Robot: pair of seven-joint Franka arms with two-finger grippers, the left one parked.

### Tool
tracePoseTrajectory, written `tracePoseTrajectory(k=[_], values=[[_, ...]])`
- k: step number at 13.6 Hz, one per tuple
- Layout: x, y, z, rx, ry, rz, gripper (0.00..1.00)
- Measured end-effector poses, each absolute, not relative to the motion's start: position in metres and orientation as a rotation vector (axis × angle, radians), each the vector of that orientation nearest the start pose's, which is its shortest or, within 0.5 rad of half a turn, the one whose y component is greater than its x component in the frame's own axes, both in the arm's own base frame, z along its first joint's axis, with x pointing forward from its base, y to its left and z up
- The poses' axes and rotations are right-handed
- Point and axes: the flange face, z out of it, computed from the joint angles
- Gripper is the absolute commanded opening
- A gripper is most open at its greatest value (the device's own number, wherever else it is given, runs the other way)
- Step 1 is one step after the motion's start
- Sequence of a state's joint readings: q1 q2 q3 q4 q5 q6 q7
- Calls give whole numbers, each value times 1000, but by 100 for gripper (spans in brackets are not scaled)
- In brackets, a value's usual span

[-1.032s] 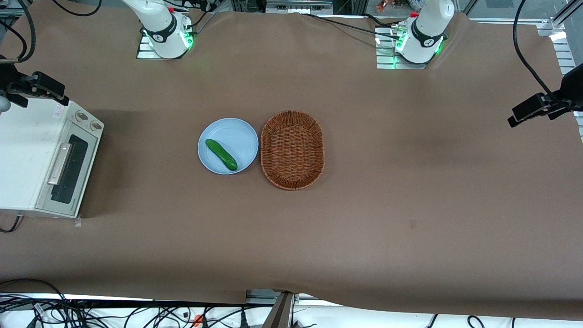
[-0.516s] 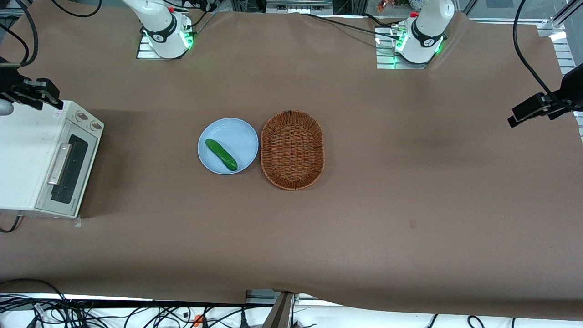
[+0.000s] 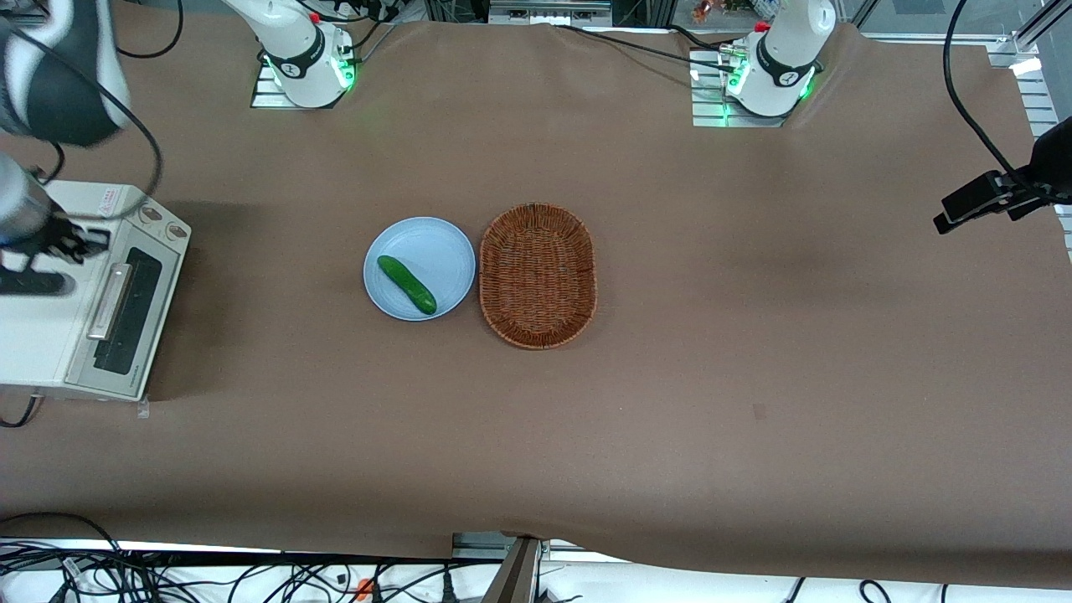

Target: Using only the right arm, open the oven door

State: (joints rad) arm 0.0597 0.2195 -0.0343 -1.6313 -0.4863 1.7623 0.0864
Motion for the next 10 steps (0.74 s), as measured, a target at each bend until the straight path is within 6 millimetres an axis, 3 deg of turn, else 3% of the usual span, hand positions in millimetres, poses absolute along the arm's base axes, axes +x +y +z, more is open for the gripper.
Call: tracePoseTrajectory(k=[3,5,10], values=[[646,-31,427,-3772,1,140,0],[647,-47,397,-3792,110,205,0],[637,-72,363,-3786,174,231,0]])
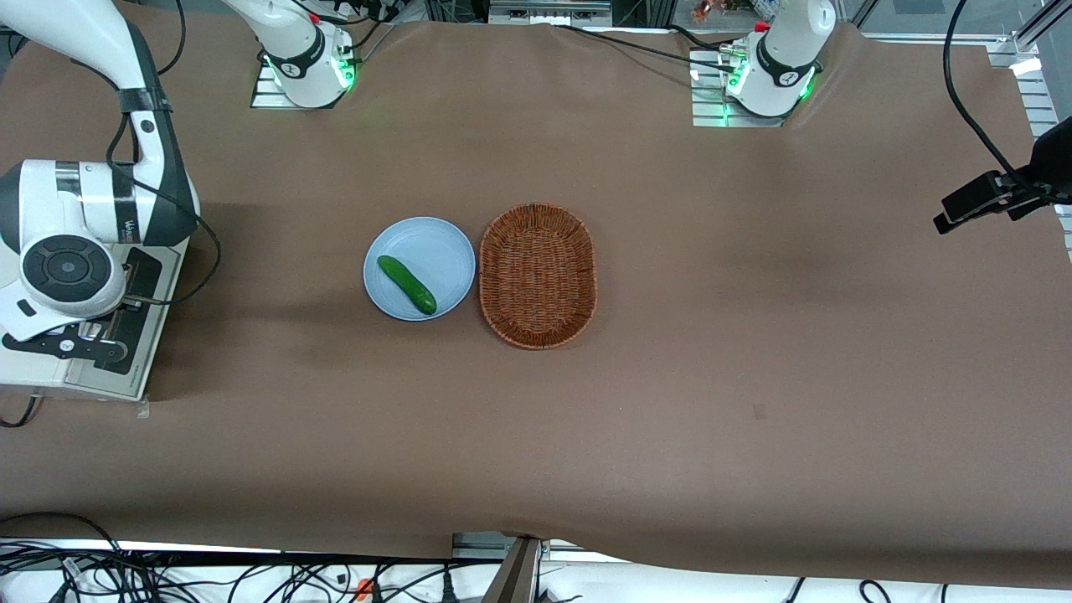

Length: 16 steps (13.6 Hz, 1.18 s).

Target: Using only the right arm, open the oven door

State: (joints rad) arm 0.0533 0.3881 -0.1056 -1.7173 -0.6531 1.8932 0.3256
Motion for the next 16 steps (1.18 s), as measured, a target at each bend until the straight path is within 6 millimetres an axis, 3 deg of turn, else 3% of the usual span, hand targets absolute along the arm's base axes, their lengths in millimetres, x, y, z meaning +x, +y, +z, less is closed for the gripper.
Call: tracePoseTrajectory(k=[7,16], values=[[625,-80,335,2489,-127,-148,0],[622,-76,335,2515,-205,-99,0]])
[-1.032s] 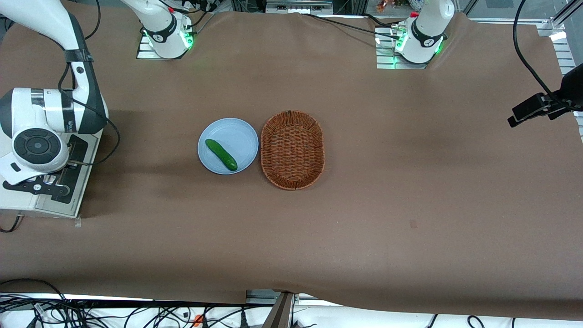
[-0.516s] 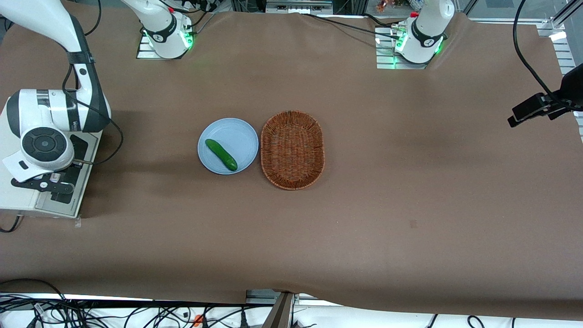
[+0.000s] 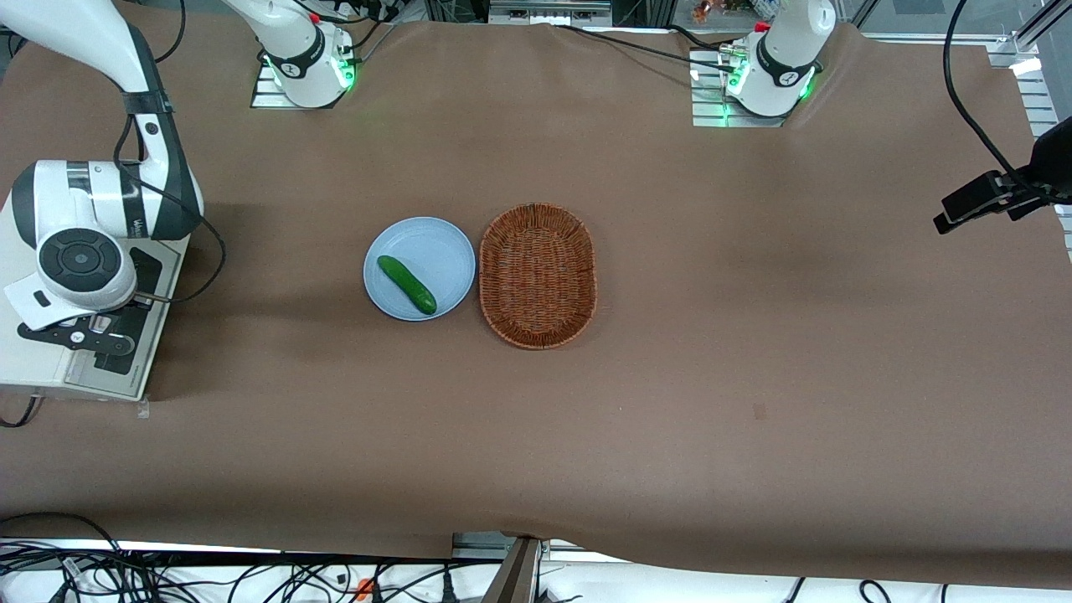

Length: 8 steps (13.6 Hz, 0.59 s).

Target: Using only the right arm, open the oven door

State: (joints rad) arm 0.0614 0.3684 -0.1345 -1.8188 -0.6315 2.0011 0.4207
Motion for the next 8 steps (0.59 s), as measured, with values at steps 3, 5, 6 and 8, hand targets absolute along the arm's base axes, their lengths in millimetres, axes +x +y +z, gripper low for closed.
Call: tracePoseTrajectory(k=[3,5,6,8], values=[[622,-51,328,2552,-254,-85,0],[622,-38,322,2561,-267,-75,0],[622,-31,317,2566,-275,-70,0],[622,-13,304,2581,-282,-64,0]])
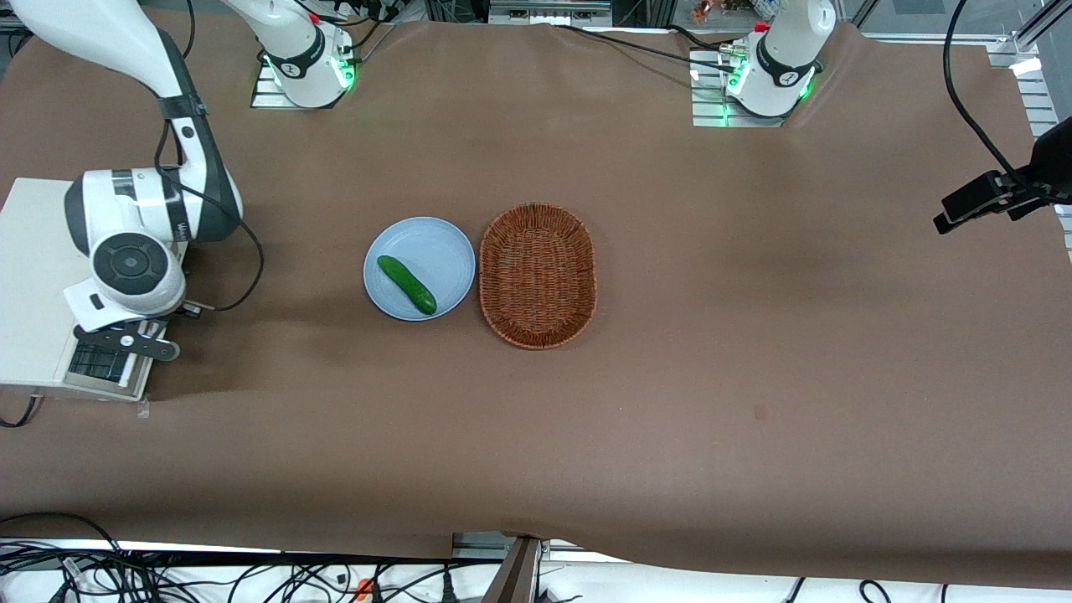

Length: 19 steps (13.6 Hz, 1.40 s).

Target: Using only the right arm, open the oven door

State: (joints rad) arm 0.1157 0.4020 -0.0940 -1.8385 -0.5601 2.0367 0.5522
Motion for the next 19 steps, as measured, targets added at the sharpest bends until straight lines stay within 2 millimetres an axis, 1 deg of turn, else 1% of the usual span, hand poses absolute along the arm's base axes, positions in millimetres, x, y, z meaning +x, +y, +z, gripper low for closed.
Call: tracePoseTrajectory(k=[3,5,7,9,11,12,13,14,15,16,17,19], values=[[623,14,270,2614,-255,-55,0],[623,23,245,2639,-231,-52,0],[622,28,226,2656,-216,-56,0],[621,32,216,2687,-252,-82,0],[619,46,214,2737,-295,-106,0],[618,57,215,2773,-321,-120,6],[618,71,216,2814,-349,-135,49],[620,83,222,2849,-371,-132,90],[628,93,236,2883,-391,-101,100],[637,99,260,2913,-400,-46,100],[645,102,290,2937,-388,23,100],[651,101,360,2982,-307,143,100]])
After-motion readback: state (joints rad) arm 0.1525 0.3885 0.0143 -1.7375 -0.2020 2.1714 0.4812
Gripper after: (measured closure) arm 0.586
